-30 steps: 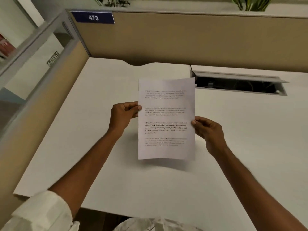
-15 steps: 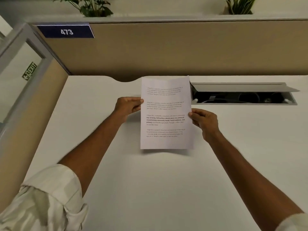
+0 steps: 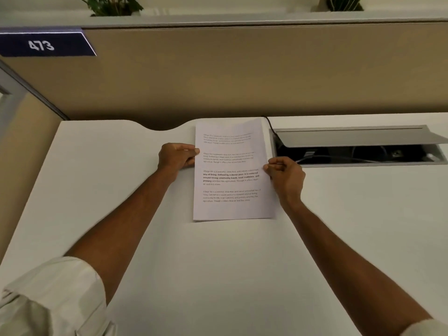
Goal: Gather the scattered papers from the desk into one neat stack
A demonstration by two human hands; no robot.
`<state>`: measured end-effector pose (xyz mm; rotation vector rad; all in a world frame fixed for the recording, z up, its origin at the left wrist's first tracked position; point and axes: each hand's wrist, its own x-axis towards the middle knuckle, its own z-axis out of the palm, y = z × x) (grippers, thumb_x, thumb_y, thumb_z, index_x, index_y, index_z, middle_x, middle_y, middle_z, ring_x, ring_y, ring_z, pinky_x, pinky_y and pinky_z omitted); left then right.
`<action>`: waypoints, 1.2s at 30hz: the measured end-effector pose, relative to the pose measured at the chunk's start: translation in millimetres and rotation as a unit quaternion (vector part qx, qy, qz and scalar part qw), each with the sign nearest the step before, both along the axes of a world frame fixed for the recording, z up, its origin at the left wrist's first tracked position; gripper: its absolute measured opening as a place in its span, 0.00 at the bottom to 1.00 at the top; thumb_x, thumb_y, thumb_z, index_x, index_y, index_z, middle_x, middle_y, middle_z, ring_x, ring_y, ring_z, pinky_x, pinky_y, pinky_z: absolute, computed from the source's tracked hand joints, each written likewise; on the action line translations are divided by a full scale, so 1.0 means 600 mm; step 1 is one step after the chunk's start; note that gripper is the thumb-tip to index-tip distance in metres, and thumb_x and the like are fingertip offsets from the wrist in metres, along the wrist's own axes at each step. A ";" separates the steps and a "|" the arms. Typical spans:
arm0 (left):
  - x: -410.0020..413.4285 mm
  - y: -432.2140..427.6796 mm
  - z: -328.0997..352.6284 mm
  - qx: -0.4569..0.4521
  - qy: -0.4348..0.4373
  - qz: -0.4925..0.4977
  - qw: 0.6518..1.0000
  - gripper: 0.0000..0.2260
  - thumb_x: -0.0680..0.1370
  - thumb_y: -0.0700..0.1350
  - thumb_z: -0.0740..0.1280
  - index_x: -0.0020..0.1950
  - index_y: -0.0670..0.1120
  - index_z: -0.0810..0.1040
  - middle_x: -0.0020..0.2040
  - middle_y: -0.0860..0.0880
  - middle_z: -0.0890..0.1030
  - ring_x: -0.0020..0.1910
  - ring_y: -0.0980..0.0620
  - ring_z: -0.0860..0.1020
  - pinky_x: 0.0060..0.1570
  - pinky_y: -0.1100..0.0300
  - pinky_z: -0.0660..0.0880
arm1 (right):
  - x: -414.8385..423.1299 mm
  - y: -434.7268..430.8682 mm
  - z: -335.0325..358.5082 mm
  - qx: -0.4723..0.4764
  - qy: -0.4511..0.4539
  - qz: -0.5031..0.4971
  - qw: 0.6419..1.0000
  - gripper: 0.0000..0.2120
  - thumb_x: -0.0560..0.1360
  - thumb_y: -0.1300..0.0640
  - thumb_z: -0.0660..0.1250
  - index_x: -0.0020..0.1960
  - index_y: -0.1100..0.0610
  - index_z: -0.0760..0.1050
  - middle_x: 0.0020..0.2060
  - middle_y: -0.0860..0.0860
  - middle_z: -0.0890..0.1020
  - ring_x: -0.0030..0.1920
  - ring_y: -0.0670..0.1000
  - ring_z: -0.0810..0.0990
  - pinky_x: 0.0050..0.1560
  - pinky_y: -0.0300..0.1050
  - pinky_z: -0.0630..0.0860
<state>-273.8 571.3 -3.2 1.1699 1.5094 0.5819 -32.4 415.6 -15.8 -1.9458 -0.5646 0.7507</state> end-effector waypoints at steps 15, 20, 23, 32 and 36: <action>0.006 0.016 -0.017 0.031 0.031 0.030 0.999 0.13 0.76 0.42 0.76 0.59 0.38 0.84 0.55 0.42 0.86 0.48 0.45 0.87 0.54 0.50 0.84 | -0.011 0.011 -0.007 -0.015 -0.126 0.040 0.991 0.11 0.78 0.60 0.75 0.59 0.62 0.86 0.54 0.57 0.87 0.53 0.55 0.86 0.65 0.47 0.80; 0.011 0.017 -0.015 0.027 0.065 0.032 0.997 0.12 0.77 0.43 0.76 0.57 0.38 0.85 0.54 0.42 0.87 0.48 0.44 0.87 0.55 0.49 0.83 | -0.018 0.012 -0.008 -0.037 -0.145 0.035 0.988 0.12 0.79 0.59 0.75 0.62 0.61 0.85 0.53 0.57 0.87 0.51 0.53 0.85 0.64 0.36 0.73; 0.010 0.018 -0.014 0.032 0.096 0.027 0.995 0.12 0.77 0.44 0.76 0.55 0.38 0.85 0.53 0.42 0.87 0.47 0.43 0.87 0.55 0.48 0.83 | -0.020 0.012 -0.006 -0.041 -0.150 0.030 0.987 0.13 0.79 0.59 0.74 0.63 0.61 0.84 0.53 0.56 0.87 0.51 0.53 0.85 0.64 0.37 0.73; 0.000 0.003 -0.006 0.079 0.138 0.032 0.987 0.10 0.79 0.46 0.73 0.48 0.37 0.85 0.44 0.43 0.86 0.43 0.42 0.87 0.48 0.54 0.84 | -0.026 -0.004 0.006 -0.032 -0.179 0.035 0.983 0.10 0.83 0.59 0.69 0.61 0.60 0.85 0.55 0.57 0.88 0.53 0.57 0.86 0.57 0.38 0.75; 0.000 -0.050 0.011 0.211 0.177 -0.014 0.961 0.11 0.83 0.44 0.66 0.46 0.39 0.82 0.44 0.38 0.84 0.41 0.47 0.80 0.47 0.57 0.77 | -0.054 -0.043 0.020 0.009 -0.253 0.069 0.965 0.12 0.84 0.60 0.65 0.64 0.61 0.83 0.61 0.58 0.86 0.59 0.58 0.85 0.65 0.45 0.76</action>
